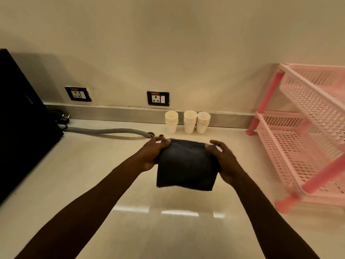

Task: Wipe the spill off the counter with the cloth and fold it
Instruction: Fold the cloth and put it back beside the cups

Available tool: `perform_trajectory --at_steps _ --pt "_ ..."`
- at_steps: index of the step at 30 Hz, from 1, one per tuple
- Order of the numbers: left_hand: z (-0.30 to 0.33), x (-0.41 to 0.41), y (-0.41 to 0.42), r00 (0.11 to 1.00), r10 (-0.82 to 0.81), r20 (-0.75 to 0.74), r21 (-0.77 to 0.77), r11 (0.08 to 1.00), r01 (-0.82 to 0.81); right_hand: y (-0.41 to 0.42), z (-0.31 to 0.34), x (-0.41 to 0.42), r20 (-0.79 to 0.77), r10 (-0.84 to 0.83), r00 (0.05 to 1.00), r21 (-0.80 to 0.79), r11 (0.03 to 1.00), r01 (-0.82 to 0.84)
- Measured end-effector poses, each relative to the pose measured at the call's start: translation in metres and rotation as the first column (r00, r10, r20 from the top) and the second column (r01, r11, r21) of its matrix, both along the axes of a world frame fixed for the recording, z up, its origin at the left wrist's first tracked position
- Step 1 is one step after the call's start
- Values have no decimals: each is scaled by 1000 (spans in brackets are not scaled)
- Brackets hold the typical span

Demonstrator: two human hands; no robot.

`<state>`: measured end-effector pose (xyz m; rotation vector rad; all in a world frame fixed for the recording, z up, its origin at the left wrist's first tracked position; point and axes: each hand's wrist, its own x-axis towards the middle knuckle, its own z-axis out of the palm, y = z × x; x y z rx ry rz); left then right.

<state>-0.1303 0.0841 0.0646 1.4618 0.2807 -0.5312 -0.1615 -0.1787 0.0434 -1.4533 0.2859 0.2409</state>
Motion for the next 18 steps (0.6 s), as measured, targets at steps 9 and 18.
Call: perform_trajectory --at_steps 9,18 --pt "-41 -6 13 992 -113 -62 -19 994 112 -2 -55 -26 -108 -201 974 110 971 213" --pt "-46 -7 -1 897 -415 154 624 745 237 -4 -41 -35 187 135 973 -440 897 -40"
